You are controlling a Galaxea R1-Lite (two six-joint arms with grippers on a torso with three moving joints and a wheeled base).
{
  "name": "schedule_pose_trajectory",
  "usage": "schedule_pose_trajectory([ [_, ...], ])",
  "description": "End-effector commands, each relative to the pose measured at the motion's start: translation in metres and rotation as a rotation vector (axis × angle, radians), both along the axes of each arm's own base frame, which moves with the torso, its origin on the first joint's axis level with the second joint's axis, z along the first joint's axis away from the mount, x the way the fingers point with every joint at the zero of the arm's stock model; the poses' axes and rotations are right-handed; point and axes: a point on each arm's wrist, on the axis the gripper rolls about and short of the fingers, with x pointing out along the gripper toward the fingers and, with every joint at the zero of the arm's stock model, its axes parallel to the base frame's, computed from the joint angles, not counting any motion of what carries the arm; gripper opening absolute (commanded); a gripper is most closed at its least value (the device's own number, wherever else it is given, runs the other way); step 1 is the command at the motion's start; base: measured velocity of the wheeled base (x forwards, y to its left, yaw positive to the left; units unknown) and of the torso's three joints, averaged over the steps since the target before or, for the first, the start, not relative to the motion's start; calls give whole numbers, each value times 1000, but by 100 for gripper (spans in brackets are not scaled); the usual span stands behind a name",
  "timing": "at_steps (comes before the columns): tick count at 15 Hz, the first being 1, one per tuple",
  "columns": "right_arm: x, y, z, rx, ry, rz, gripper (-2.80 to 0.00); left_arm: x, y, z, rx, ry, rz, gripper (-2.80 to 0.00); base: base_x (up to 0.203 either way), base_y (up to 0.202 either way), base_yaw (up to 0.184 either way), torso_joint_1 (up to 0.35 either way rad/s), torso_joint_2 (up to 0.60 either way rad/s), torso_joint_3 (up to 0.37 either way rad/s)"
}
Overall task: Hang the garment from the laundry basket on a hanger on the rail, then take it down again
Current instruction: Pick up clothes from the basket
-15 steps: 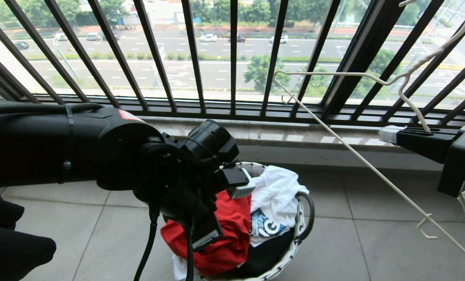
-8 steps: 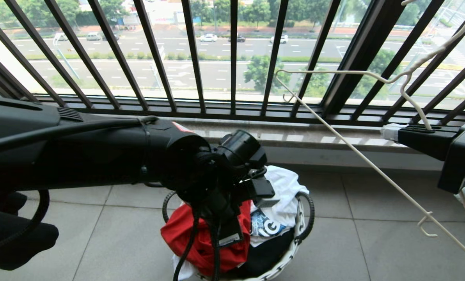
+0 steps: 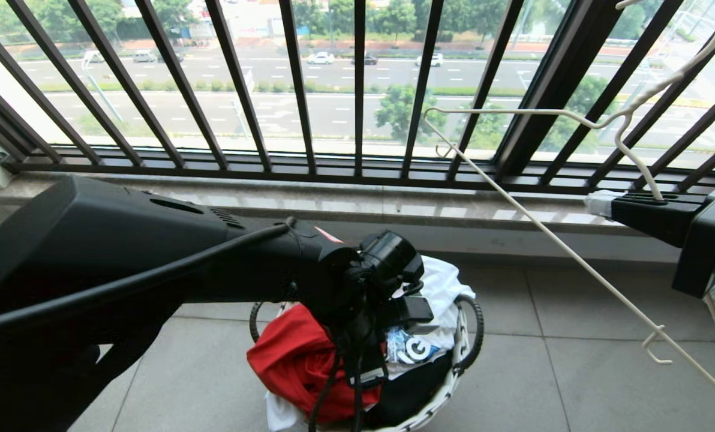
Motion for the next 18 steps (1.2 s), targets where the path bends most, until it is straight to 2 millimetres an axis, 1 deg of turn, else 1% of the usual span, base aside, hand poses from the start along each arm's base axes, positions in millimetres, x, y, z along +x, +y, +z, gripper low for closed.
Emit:
schedule_pose_trajectory([
  [1, 0, 0, 0, -2, 1, 0, -280, 10, -9, -21, 17, -6, -23, 0, 0, 0, 0, 0, 0, 0],
  [3, 0, 0, 0, -1, 0, 0, -280, 22, -12, -33, 11, -31, -32, 0, 0, 0, 0, 0, 0, 0],
  [5, 0, 0, 0, -2, -1, -1, -280, 33, -8, -35, 13, -56, -38, 0, 0, 0, 0, 0, 0, 0],
  [8, 0, 0, 0, -2, -2, -1, -280, 34, -5, -35, 63, -97, -15, 0, 0, 0, 0, 0, 0, 0],
  [10, 0, 0, -1, -3, 0, -1, -280, 41, -3, -34, 63, -121, 9, 0, 0, 0, 0, 0, 0, 0],
  [12, 0, 0, -1, -3, 0, -1, -280, 53, -3, -29, 13, -178, 35, 0, 0, 0, 0, 0, 0, 0],
  [15, 0, 0, -1, -4, -1, -1, -280, 66, 4, -16, -6, -243, 88, 0, 0, 0, 0, 0, 0, 0],
  [18, 0, 0, 0, -3, -2, -1, -280, 73, 7, -4, -38, -274, 114, 0, 0, 0, 0, 0, 0, 0],
])
